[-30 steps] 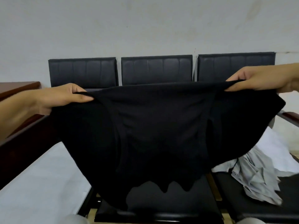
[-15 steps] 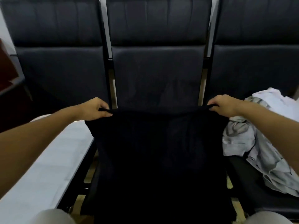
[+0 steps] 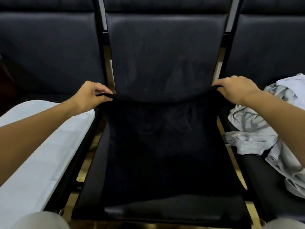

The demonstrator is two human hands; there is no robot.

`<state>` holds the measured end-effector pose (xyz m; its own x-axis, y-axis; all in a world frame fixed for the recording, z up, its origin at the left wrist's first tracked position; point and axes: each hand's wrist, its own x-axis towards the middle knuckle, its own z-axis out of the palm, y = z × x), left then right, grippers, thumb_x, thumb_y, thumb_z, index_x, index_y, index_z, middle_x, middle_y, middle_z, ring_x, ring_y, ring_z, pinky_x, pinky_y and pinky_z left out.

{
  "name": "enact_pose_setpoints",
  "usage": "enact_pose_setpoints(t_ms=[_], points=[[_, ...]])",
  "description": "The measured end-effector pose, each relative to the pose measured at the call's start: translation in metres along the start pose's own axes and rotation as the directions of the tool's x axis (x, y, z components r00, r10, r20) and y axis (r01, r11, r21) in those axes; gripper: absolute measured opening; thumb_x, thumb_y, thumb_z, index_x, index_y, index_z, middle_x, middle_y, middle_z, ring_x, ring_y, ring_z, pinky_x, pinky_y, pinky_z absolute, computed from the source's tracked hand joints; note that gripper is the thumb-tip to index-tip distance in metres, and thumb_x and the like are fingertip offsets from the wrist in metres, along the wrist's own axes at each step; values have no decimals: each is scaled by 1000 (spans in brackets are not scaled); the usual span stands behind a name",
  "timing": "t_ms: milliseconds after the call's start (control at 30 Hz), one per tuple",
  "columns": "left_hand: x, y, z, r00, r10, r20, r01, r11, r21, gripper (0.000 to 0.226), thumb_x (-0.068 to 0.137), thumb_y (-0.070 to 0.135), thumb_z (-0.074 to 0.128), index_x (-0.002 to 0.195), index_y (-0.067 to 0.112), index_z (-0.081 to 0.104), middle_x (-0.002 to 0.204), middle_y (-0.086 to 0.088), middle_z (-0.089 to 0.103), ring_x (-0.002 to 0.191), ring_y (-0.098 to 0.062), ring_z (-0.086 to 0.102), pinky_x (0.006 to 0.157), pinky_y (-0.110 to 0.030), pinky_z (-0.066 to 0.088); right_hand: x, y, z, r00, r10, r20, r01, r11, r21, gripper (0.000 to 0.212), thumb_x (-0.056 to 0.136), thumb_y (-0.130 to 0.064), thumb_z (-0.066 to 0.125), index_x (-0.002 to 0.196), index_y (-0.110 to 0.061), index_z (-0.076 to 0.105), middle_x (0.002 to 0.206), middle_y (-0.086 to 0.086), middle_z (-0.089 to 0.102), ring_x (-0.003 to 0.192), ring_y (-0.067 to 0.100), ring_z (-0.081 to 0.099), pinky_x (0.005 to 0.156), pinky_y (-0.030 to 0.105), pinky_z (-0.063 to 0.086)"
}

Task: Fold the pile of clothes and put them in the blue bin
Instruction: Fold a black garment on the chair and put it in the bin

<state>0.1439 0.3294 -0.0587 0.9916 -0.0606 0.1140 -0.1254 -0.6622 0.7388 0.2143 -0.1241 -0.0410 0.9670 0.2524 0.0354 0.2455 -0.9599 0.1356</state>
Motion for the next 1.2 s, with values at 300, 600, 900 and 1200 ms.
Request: enact_pose_setpoints(t_ms=[300, 600, 900, 1200], points=[[-141, -21, 28, 904, 58, 424, -102, 991, 82, 40, 70, 15, 88, 85, 49, 74, 92, 17, 65, 82, -2, 62, 72, -10, 45, -123, -21, 11, 869, -229, 439, 330, 928, -170, 36, 97, -31, 50, 133, -33, 49, 122, 2, 62, 110, 24, 62, 87, 37, 52], [-186, -35, 81, 713, -122, 691, -321, 819, 476, 46, 79, 33, 77, 112, 42, 47, 120, 23, 38, 109, -5, 41, 89, -24, 45, -179, -155, 36, 835, -431, 343, 451, 892, 26, 47, 93, -47, 57, 132, -20, 50, 130, 5, 57, 123, 27, 55, 96, 39, 44], [-189, 26, 72, 892, 167, 421, -310, 903, 298, 28, 73, 39, 56, 101, 41, 58, 99, 27, 55, 104, 4, 45, 93, -19, 32, -201, -279, 63, 938, -347, -20, 276, 708, 650, 31, 93, -38, 60, 115, -17, 62, 108, 2, 66, 98, 22, 65, 82, 35, 52], [-113, 32, 104, 959, 46, 280, -151, 919, 365, 20, 73, 25, 51, 88, 34, 61, 87, 4, 70, 91, -23, 69, 79, -36, 52, -201, -185, 20, 999, 14, 48, -50, 149, 988, 41, 98, -34, 53, 57, -28, 51, 52, -8, 53, 49, 5, 52, 48, 25, 38]])
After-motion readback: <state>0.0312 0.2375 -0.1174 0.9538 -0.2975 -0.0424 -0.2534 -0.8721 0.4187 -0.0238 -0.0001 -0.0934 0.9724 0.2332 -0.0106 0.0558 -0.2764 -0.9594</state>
